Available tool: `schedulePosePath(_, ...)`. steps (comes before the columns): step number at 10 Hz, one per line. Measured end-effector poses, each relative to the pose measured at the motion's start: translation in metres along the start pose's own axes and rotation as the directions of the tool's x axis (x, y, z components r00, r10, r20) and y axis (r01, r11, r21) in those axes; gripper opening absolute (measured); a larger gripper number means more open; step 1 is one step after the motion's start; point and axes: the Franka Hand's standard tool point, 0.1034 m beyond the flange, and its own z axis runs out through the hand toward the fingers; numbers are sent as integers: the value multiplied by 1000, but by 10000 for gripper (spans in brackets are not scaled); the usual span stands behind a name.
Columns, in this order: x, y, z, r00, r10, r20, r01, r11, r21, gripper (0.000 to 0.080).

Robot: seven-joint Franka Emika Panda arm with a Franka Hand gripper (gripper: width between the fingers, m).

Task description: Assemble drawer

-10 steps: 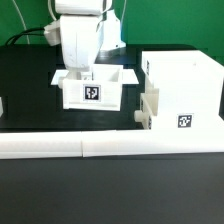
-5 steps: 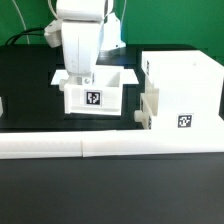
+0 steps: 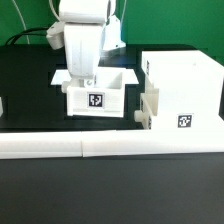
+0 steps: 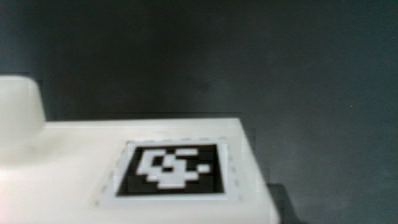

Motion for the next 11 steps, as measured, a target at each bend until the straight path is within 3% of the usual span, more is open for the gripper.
schedulePosePath(3, 5, -2, 5, 1000, -7, -5, 7, 1000, -5, 42)
schedulePosePath(5, 8, 1, 6, 1000, -11, -11, 10, 999, -35, 42)
schedulePosePath(8, 7, 0, 6, 1000, -10, -10, 10, 1000, -30, 42)
schedulePosePath(11, 16, 8, -7, 1000, -19, -1, 19, 1000, -3, 42)
